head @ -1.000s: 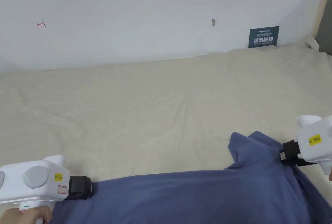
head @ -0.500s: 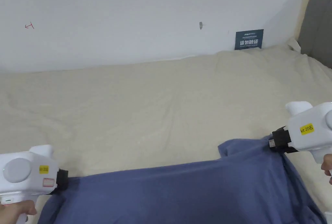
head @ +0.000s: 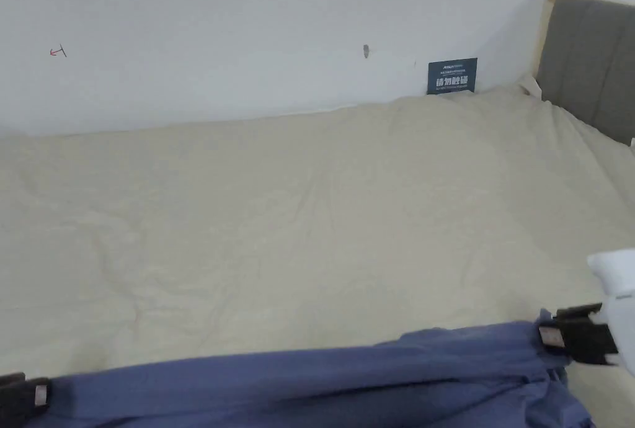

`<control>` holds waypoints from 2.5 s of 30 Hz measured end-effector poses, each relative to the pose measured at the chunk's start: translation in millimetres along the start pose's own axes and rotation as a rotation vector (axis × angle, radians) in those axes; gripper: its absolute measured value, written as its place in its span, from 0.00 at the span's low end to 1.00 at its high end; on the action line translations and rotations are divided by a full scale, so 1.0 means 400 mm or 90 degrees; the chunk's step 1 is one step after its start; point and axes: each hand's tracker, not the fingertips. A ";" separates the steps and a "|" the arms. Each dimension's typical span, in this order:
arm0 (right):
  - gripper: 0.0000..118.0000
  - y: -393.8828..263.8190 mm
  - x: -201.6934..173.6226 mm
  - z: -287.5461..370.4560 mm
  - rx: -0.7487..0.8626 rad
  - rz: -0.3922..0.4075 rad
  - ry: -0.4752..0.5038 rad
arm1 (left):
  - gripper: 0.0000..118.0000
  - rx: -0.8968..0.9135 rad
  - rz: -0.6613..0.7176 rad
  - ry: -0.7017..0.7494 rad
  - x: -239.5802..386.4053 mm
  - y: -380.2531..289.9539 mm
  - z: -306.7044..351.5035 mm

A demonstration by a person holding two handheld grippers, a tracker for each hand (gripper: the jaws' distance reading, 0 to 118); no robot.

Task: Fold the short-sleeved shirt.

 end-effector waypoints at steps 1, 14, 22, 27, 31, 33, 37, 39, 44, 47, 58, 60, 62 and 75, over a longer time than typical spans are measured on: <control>0.02 -0.050 -0.006 -0.020 -0.005 0.000 -0.003 | 0.01 -0.015 0.002 -0.007 -0.007 -0.047 -0.007; 0.80 -0.150 -0.029 -0.006 0.052 -0.013 -0.061 | 1.00 0.003 0.070 -0.035 -0.067 -0.167 -0.031; 0.39 -0.140 -0.196 0.107 0.197 0.002 0.031 | 0.72 0.066 0.133 -0.137 -0.088 -0.189 0.071; 0.00 -0.160 -0.327 0.063 0.243 0.009 0.126 | 0.00 0.050 0.200 -0.185 -0.133 -0.277 0.050; 0.00 -0.166 -0.409 0.007 0.202 -0.024 0.180 | 0.00 0.032 0.202 -0.206 -0.147 -0.325 0.043; 0.00 -0.169 -0.446 -0.020 0.191 -0.023 0.183 | 0.00 0.021 0.200 -0.197 -0.159 -0.334 0.036; 0.00 -0.161 -0.497 -0.046 0.173 0.010 0.158 | 0.00 0.038 0.223 -0.202 -0.204 -0.319 0.028; 0.00 -0.166 -0.489 -0.076 0.179 0.015 0.151 | 0.36 0.063 0.287 -0.245 -0.233 -0.298 0.018; 0.00 -0.169 -0.524 -0.103 0.241 0.045 0.084 | 0.79 0.057 0.287 -0.265 -0.262 -0.233 -0.046; 0.00 -0.180 -0.558 -0.089 0.323 0.051 0.048 | 0.79 -0.019 0.317 -0.313 -0.280 -0.199 -0.131; 0.00 -0.171 -0.588 -0.104 0.279 0.090 0.031 | 0.25 -0.120 0.405 -0.519 -0.288 -0.152 -0.299; 0.00 -0.171 -0.587 -0.103 0.276 0.083 0.029 | 0.07 -0.195 0.361 -0.412 -0.255 -0.154 -0.338; 0.00 -0.171 -0.579 -0.100 0.272 0.083 0.030 | 0.07 -0.176 0.363 -0.446 -0.271 -0.168 -0.345; 0.00 -0.187 -0.460 -0.081 0.235 0.091 -0.020 | 0.06 -0.182 0.333 -0.377 -0.251 -0.111 -0.249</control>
